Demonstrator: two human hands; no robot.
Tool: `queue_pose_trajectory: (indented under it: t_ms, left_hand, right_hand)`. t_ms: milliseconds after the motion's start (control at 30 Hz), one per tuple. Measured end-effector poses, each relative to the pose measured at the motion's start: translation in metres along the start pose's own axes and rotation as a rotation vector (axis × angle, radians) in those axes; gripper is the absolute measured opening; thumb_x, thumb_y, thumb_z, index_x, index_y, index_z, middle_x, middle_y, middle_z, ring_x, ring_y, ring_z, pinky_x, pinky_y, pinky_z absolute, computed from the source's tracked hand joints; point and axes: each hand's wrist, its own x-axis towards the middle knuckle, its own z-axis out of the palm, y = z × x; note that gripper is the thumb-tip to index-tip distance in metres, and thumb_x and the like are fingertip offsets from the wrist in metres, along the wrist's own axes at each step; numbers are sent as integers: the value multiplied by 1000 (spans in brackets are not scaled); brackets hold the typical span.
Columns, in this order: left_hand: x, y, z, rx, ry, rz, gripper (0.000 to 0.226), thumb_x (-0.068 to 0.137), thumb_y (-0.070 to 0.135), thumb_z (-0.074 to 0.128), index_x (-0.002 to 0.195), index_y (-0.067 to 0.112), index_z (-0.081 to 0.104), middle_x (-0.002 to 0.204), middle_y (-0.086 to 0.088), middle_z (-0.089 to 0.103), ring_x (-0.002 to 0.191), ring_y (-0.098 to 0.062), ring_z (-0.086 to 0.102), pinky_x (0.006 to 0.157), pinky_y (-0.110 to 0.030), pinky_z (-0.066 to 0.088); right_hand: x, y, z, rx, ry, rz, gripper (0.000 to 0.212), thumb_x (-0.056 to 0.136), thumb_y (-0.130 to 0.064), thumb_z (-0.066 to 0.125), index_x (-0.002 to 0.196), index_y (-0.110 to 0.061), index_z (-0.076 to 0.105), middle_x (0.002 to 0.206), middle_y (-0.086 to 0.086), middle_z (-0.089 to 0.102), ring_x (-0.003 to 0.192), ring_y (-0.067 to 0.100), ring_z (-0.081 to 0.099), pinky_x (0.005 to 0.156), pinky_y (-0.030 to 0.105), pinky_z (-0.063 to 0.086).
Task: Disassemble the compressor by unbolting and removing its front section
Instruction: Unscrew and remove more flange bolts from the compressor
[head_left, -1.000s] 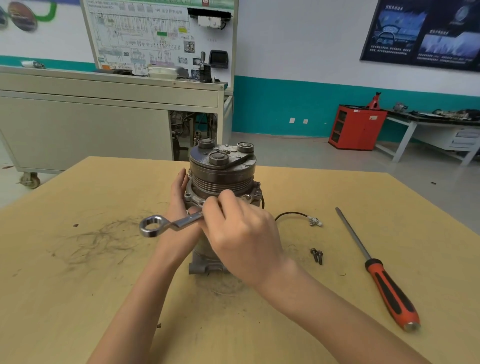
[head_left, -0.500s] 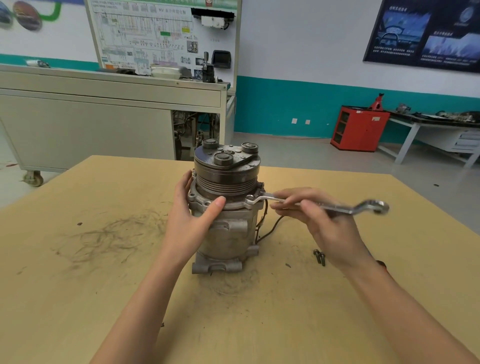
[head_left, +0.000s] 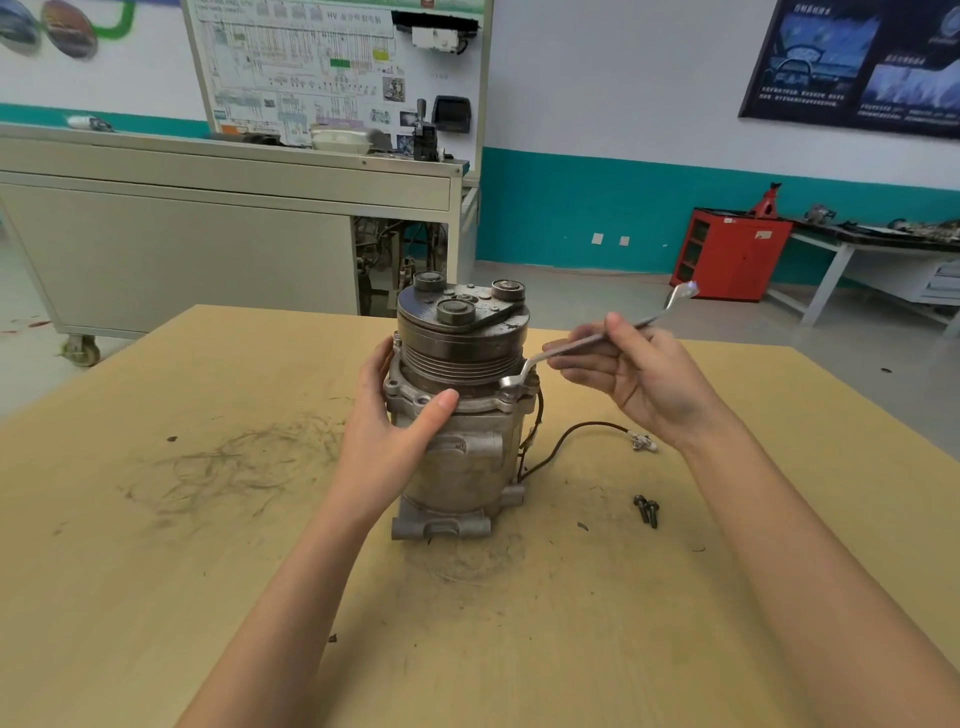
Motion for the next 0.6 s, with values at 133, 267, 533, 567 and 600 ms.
queue_pose_trajectory:
  t_ms: [133, 267, 533, 567, 600]
  left_hand:
    - [0, -1, 1, -10, 2, 2, 96, 64, 64, 62, 147, 33, 27, 136, 22, 43, 120, 6, 46, 89, -6, 35]
    - [-1, -1, 1, -17, 8, 19, 95, 65, 63, 63, 147, 32, 28, 136, 22, 41, 123, 5, 43, 98, -16, 36]
    - [7, -10, 4, -58, 22, 28, 80, 75, 37, 77, 141, 25, 32, 122, 28, 45, 113, 14, 50, 92, -7, 39]
    - [7, -9, 4, -40, 19, 32, 84, 74, 47, 75, 142, 25, 32, 121, 30, 44, 107, 21, 49, 88, -2, 39]
    - [7, -9, 4, -24, 19, 34, 86, 73, 54, 74, 143, 26, 32, 121, 29, 45, 103, 25, 47, 86, 0, 39]
  right_hand:
    - [-20, -12, 32, -468, 148, -310, 29, 94, -26, 47, 83, -7, 65, 76, 8, 73, 71, 21, 72, 62, 23, 57]
    - [-41, -15, 63, -1070, 94, -738, 32, 90, -29, 54, 82, -2, 69, 71, 11, 70, 61, 22, 68, 56, 38, 58]
    - [-57, 16, 100, -1871, 171, -1286, 17, 85, -18, 66, 69, -11, 64, 57, 2, 52, 45, 15, 48, 42, 24, 31]
    - [-58, 22, 102, -1905, 188, -1303, 13, 81, -16, 70, 71, -10, 65, 59, 3, 56, 47, 14, 50, 43, 23, 34]
    - [-57, 26, 103, -1919, 203, -1318, 12, 78, -15, 73, 73, -8, 65, 61, 5, 59, 48, 14, 52, 44, 22, 36]
